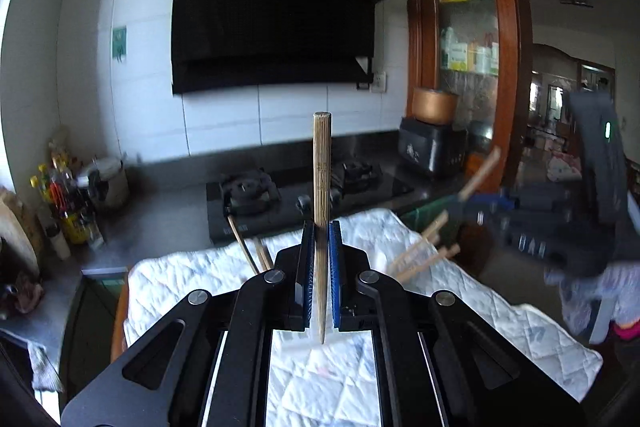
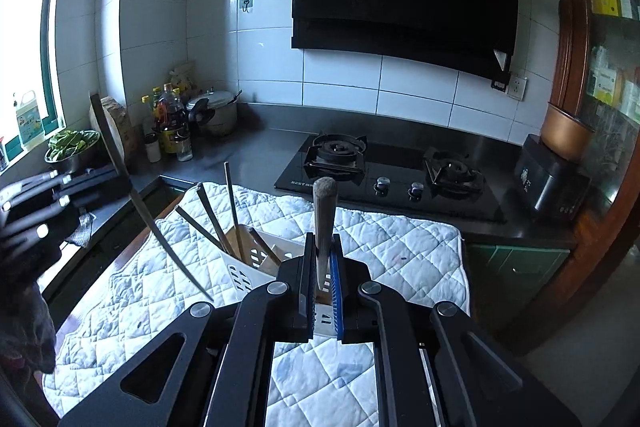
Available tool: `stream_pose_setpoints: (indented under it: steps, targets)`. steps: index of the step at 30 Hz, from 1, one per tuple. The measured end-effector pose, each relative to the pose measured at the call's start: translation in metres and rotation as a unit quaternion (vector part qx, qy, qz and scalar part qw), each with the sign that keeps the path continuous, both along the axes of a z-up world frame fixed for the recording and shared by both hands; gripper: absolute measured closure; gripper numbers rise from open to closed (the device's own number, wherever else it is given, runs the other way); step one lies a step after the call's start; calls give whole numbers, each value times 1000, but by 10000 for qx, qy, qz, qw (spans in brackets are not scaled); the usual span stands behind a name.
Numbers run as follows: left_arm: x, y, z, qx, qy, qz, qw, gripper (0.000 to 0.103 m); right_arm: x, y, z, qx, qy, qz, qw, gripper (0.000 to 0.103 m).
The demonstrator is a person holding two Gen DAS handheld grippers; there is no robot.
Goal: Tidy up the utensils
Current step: 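Lift the right tool's chopstick upright over the holder while the left tool carries its own, then drop the right tool's chopstick into the holder and open while the left tool releases its own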
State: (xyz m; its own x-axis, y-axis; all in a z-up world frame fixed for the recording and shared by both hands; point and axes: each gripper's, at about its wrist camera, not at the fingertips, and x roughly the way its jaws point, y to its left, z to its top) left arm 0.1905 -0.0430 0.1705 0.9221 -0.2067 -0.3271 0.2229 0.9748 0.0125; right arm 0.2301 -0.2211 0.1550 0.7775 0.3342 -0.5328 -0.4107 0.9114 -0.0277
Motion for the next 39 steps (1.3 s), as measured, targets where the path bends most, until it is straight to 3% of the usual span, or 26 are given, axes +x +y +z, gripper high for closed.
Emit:
stream_pose_setpoints:
  steps: [4, 8, 18, 34, 37, 39]
  targets:
    - [19, -2, 15, -26, -274, 145, 9995, 97, 12, 6, -12, -90, 134, 19, 9999, 96]
    - [39, -1, 10, -154, -293, 301, 9990, 97, 20, 12, -24, -192, 241, 57, 9995, 96]
    - [81, 13, -35, -376, 325, 472, 9976, 97, 33, 16, -45, -335, 428, 37, 9985, 96]
    - [90, 18, -66, -350, 705, 372, 9962, 94, 43, 16, -60, -304, 572, 7, 9979, 96]
    - [86, 17, -66, -331, 669, 337, 9966, 94, 43, 16, -60, -278, 553, -18, 9981, 89]
    - [81, 16, -64, -340, 642, 309, 9969, 94, 41, 16, -60, -272, 515, -41, 9983, 79]
